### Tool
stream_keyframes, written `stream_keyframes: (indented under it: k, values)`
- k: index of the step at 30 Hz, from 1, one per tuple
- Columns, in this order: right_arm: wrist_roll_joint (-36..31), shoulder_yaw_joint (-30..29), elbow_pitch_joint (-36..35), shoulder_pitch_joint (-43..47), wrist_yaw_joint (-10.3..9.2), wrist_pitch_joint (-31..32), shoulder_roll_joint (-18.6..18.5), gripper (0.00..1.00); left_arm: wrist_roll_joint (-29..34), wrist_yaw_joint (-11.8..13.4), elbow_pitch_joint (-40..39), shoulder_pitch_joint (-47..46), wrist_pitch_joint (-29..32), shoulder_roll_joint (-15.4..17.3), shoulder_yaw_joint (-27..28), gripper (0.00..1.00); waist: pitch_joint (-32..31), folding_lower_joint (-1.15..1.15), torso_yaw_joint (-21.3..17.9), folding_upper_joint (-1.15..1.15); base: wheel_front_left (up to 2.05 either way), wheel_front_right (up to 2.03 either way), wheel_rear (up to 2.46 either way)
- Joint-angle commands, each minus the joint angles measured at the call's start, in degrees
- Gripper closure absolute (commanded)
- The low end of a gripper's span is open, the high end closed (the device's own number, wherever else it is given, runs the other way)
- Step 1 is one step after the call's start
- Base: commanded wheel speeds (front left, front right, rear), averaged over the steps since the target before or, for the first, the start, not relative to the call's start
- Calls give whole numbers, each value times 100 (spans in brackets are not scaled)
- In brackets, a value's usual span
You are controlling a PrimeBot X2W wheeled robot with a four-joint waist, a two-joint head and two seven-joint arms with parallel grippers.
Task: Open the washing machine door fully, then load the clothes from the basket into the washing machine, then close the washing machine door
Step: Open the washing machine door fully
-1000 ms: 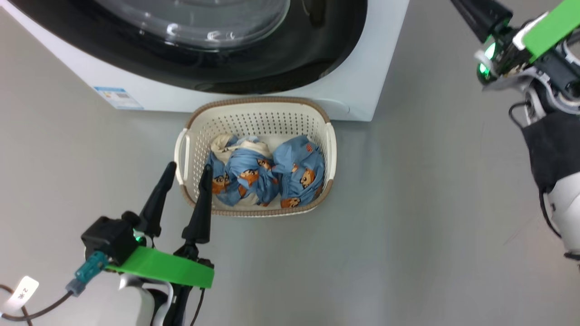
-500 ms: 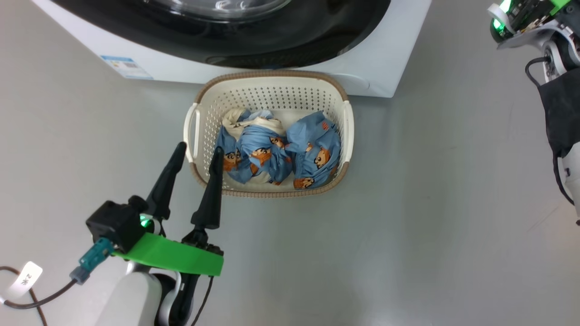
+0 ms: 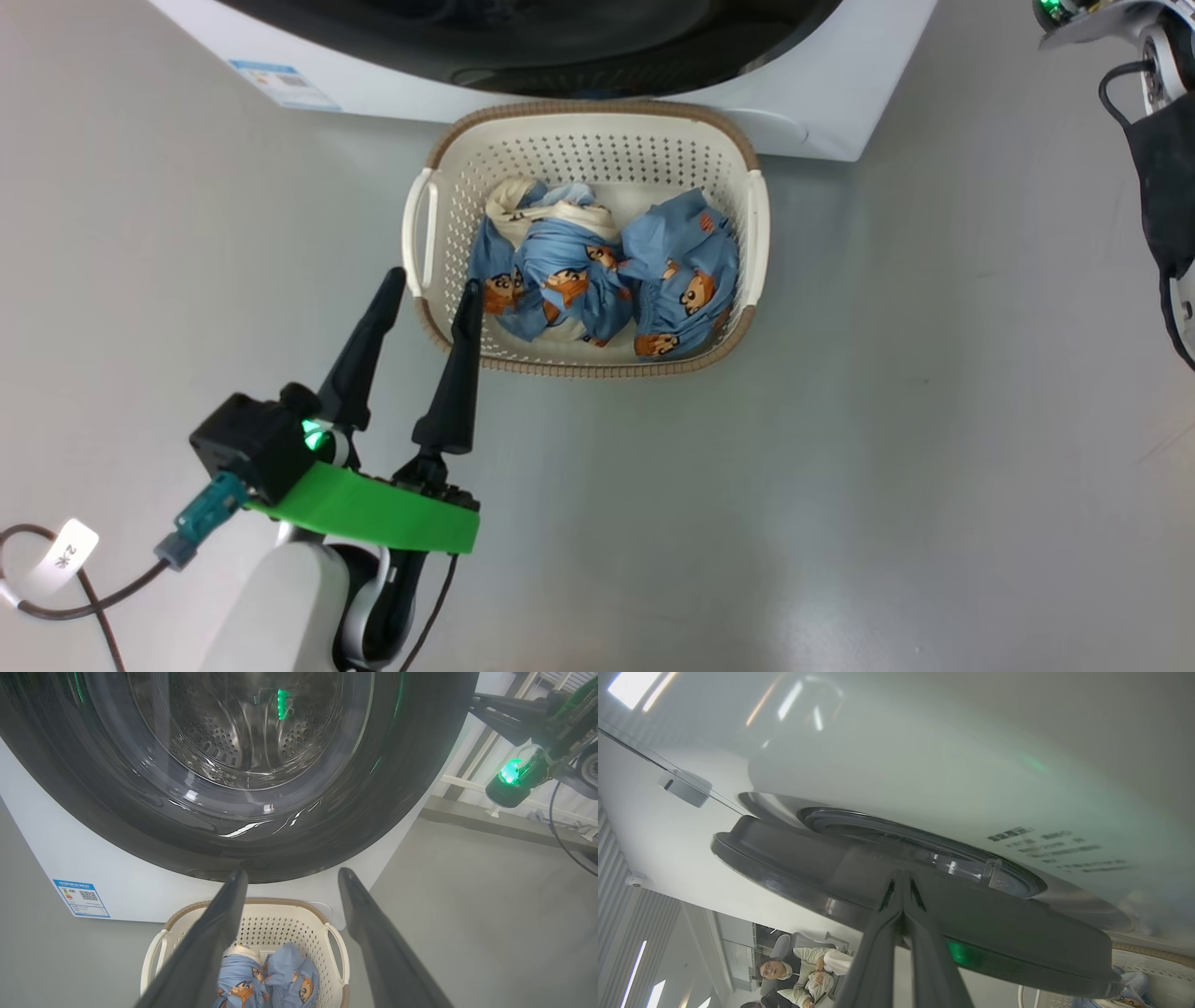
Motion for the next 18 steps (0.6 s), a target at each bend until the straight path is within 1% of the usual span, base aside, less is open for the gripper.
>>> stream_keyframes:
  k: [1, 10, 18]
  values:
    - [-59, 51, -121, -154, 9, 30, 72, 100, -66, -9, -177, -136, -36, 97, 149, 0, 86, 0, 70, 0, 0, 0, 0]
    - [-227, 196, -15, -458, 9, 6, 83, 100, -137, -9, -182, -282, -36, 40, 114, 0, 283, 0, 200, 0, 0, 0, 0]
    - [-276, 343, -38, -443, 9, 35, 103, 100, -146, -9, -144, -321, -36, 8, 134, 0, 294, 0, 229, 0, 0, 0, 0]
